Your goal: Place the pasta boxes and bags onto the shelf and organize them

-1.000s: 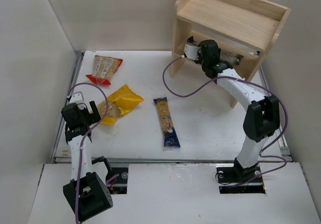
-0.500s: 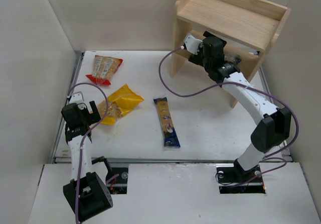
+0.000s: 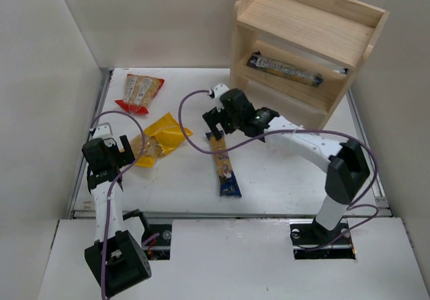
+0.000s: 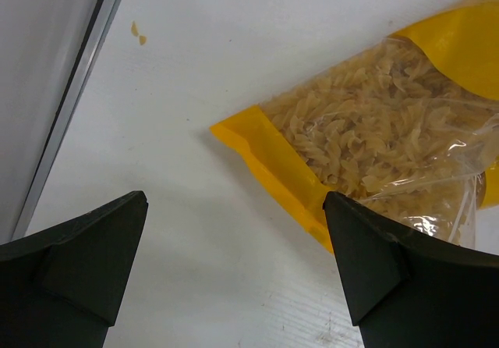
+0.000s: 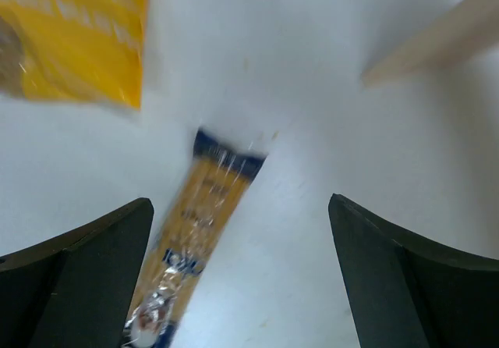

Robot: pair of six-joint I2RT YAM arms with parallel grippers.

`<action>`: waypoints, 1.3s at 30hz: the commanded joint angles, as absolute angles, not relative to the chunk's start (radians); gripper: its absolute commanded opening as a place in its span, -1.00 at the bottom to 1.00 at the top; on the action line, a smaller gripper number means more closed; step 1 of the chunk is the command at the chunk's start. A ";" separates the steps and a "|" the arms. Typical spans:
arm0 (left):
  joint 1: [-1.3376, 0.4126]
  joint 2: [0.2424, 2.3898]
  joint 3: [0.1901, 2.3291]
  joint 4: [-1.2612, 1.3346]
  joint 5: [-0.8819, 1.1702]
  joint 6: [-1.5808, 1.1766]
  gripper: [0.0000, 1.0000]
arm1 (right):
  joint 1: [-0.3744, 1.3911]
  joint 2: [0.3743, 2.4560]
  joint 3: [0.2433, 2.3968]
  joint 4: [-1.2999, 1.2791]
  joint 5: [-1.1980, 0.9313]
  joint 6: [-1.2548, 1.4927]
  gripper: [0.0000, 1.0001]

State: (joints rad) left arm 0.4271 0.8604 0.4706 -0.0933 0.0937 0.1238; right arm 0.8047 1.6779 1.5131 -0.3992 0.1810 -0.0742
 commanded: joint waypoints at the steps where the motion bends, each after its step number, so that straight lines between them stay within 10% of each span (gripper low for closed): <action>1: 0.404 0.850 0.463 -0.063 0.124 0.156 1.00 | 0.832 1.781 1.431 -0.502 0.133 0.248 1.00; 16: 0.237 0.885 0.463 -0.071 0.092 0.291 1.00 | 0.912 1.959 1.295 -0.350 0.014 0.322 1.00; 19: 0.211 0.894 0.494 -0.083 0.060 0.281 1.00 | 0.913 1.985 1.299 -0.350 0.014 0.314 0.52; 24: 0.327 0.874 0.590 -0.088 0.074 0.001 1.00 | 0.886 1.941 1.253 -0.351 0.046 0.284 -0.91; 39: 0.418 0.848 0.505 -0.018 0.172 -0.190 1.00 | 0.869 1.540 1.316 -0.402 0.432 -0.325 -1.00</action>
